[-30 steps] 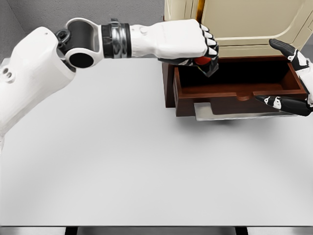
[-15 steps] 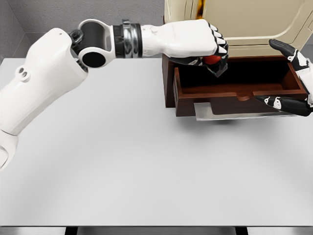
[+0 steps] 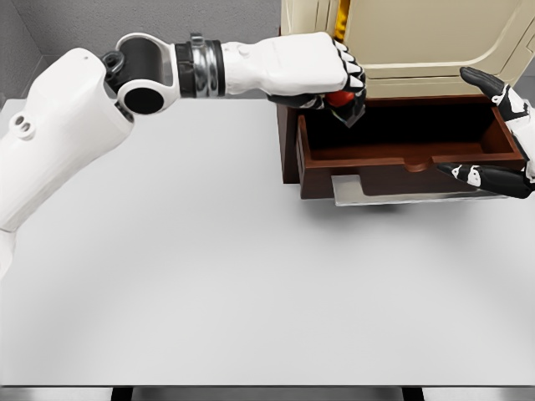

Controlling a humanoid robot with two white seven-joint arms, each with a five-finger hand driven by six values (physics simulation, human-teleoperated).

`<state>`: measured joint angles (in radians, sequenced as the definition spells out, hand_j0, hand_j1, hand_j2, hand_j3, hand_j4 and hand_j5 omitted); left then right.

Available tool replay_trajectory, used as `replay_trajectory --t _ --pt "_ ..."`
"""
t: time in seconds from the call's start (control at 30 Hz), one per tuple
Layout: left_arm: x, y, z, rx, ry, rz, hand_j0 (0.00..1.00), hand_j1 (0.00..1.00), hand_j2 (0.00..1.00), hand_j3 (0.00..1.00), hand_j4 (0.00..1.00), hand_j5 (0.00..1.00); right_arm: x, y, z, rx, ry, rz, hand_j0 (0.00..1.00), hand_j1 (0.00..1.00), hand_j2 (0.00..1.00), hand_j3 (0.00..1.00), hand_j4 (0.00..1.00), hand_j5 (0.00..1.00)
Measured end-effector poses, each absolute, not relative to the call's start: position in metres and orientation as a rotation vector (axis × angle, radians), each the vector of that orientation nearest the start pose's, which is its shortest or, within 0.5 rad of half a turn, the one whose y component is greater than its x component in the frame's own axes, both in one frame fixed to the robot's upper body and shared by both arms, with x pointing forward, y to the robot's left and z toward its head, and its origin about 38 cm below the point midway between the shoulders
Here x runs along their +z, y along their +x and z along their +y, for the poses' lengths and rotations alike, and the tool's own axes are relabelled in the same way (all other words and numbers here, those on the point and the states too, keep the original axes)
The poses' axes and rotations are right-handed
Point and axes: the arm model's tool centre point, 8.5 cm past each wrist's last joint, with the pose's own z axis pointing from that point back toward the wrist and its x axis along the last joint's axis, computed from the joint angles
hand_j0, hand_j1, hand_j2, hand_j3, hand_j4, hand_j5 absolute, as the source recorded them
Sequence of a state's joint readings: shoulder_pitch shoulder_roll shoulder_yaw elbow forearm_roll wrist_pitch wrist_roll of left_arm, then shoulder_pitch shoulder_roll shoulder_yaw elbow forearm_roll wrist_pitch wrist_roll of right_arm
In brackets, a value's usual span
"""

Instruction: Put the switch into the drawer with left arm, and close the drawer with right arm

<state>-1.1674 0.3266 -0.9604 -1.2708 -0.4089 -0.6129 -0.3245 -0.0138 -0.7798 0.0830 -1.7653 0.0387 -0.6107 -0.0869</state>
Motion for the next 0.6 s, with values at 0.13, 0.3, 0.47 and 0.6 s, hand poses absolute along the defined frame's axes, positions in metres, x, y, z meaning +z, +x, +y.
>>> replay_trajectory --t 0.13,0.3,0.47,0.6 --pt "0.328 0.476 0.036 2.386 -0.287 2.169 0.51 0.51 0.51 0.51 0.51 0.51 0.245 0.336 -0.35 0.993 -0.386 -2.209 1.0 1.0 1.0 1.0 1.0 1.0" --pt "0.327 0.476 0.025 2.368 -0.249 2.204 0.51 0.51 0.51 0.51 0.51 0.51 0.245 0.336 -0.349 0.993 -0.386 -2.209 1.0 1.0 1.0 1.0 1.0 1.0" --pt "0.326 0.478 0.022 2.355 -0.199 2.264 0.51 0.51 0.51 0.51 0.51 0.51 0.245 0.336 -0.349 0.993 -0.386 -2.21 1.0 1.0 1.0 1.0 1.0 1.0" --pt "0.322 0.483 0.022 2.36 -0.169 2.315 0.51 0.51 0.51 0.51 0.51 0.51 0.244 0.336 -0.35 0.993 -0.386 -2.208 1.0 1.0 1.0 1.0 1.0 1.0"
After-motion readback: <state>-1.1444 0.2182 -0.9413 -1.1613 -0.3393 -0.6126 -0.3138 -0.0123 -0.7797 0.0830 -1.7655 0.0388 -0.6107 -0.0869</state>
